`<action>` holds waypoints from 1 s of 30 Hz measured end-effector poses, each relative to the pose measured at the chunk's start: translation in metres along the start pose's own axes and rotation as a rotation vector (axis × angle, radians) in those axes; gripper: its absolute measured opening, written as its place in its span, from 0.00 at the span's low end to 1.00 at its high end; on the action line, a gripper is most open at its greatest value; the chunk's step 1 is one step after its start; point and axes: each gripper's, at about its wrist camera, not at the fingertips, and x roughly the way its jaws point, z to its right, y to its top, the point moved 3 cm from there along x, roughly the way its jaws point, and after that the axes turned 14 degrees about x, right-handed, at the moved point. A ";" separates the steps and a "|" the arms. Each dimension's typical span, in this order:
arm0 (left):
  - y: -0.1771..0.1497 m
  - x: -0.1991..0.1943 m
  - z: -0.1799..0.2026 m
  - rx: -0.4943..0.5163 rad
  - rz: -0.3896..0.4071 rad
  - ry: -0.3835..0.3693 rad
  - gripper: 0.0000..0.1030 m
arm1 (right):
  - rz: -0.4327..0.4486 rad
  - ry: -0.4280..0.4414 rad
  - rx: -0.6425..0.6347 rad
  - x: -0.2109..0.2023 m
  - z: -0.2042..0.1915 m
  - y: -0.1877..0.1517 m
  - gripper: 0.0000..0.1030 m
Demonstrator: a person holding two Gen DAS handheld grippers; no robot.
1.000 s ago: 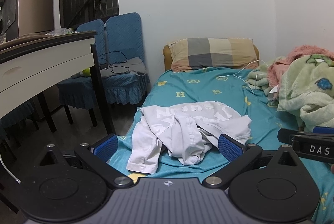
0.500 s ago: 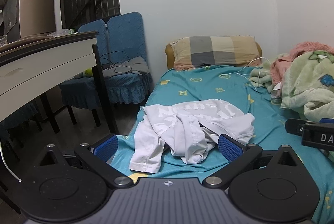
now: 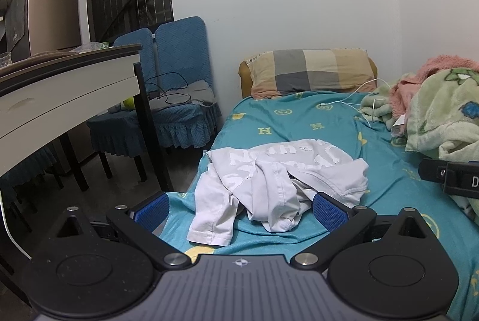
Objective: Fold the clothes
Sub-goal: 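Move both grippers toward the crumpled white T-shirt on the bed, then grasp the white T-shirt fabric with the left gripper and lift it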
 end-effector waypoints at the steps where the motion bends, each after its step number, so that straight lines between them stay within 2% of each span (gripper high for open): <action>1: 0.000 0.000 0.001 0.002 0.001 -0.001 1.00 | 0.000 -0.001 0.001 0.000 0.000 0.000 0.84; 8: 0.002 0.015 0.009 0.045 -0.008 -0.040 1.00 | -0.012 -0.010 0.040 0.002 0.008 0.003 0.84; 13: 0.023 0.044 0.020 0.171 0.010 -0.049 1.00 | -0.029 -0.021 0.125 0.005 0.026 0.007 0.84; 17: 0.039 0.083 0.036 0.259 0.001 -0.066 1.00 | -0.056 -0.038 0.183 0.013 0.042 0.009 0.84; 21: 0.044 0.134 0.049 0.290 -0.023 -0.124 0.99 | -0.062 -0.042 0.245 0.018 0.056 0.008 0.84; 24: 0.043 0.172 0.059 0.295 -0.058 -0.137 0.97 | -0.072 -0.046 0.295 0.024 0.066 0.006 0.84; 30: 0.033 0.235 0.064 0.224 -0.113 -0.132 0.77 | -0.068 -0.069 0.302 0.043 0.066 0.002 0.84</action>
